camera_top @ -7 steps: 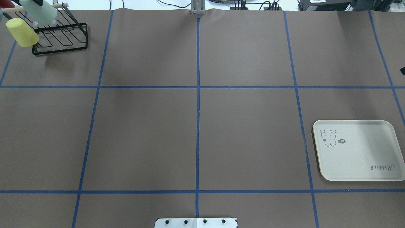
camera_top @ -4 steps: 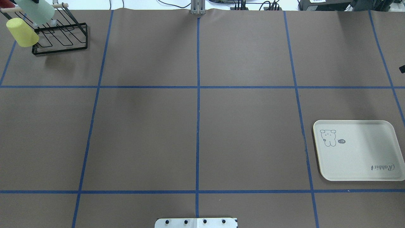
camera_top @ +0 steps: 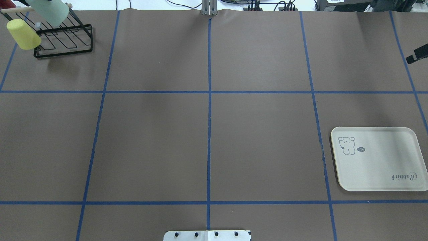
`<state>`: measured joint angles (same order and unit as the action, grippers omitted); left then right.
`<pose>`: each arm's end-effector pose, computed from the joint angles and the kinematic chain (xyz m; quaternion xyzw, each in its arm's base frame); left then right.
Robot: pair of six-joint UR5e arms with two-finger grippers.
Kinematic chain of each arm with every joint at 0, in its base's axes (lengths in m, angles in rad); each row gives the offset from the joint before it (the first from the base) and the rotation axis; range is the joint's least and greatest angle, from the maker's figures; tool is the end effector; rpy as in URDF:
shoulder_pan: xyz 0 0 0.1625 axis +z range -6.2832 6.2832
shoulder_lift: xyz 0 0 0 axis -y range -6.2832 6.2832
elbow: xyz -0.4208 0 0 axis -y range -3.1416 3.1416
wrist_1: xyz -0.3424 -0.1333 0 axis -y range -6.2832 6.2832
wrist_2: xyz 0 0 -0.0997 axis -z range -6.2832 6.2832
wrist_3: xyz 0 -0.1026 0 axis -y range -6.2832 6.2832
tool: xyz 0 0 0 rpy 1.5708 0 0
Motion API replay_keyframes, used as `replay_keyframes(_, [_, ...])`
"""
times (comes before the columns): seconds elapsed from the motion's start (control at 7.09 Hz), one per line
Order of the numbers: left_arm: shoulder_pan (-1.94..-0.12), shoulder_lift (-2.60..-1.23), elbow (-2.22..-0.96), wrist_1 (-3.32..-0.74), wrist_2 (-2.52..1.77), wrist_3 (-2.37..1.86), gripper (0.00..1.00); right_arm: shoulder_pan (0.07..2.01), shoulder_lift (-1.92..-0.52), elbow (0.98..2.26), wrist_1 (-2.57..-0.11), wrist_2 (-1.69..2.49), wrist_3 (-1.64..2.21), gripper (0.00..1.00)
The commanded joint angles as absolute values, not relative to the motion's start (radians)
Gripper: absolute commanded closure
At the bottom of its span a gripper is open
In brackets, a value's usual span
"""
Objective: Left arm grabs green cup and hands to right arm on tray
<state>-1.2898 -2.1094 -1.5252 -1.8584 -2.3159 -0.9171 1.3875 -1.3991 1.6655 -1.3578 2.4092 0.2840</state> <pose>0.1166 -0.6339 0.3451 0.1029 0.4778 -0.1378 0.8615 -0.0392 -0.5240 0.5019 0.1194 -0.4349 -0.0519 0.8910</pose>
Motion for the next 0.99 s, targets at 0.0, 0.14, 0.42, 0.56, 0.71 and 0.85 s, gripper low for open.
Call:
replay_keyframes(0.0, [-1.215, -2.097, -1.526, -2.036, -2.313, -1.166, 0.90, 1.384, -1.370, 1.703, -1.321, 2.430, 0.446, 0.01])
replay_keyframes(0.14, [-1.207, -2.097, -1.537, -2.078, -2.318, -1.254, 0.90, 1.370, -1.367, 1.701, -1.224, 2.430, 0.583, 0.01])
replay_keyframes(0.42, [-1.155, -2.095, -1.569, -2.222, -2.318, -1.510, 0.90, 1.309, -1.367, 1.686, -0.984, 2.427, 0.865, 0.01])
replay_keyframes(0.56, [-1.117, -2.097, -1.574, -2.329, -2.318, -1.672, 0.90, 1.284, -1.367, 1.686, -0.901, 2.428, 0.959, 0.01])
replay_keyframes(0.71, [-1.077, -2.097, -1.572, -2.446, -2.316, -1.812, 0.90, 1.260, -1.356, 1.686, -0.821, 2.427, 1.060, 0.01])
replay_keyframes(0.85, [-1.071, -2.097, -1.574, -2.529, -2.316, -1.919, 0.90, 1.249, -1.344, 1.695, -0.769, 2.427, 1.151, 0.01])
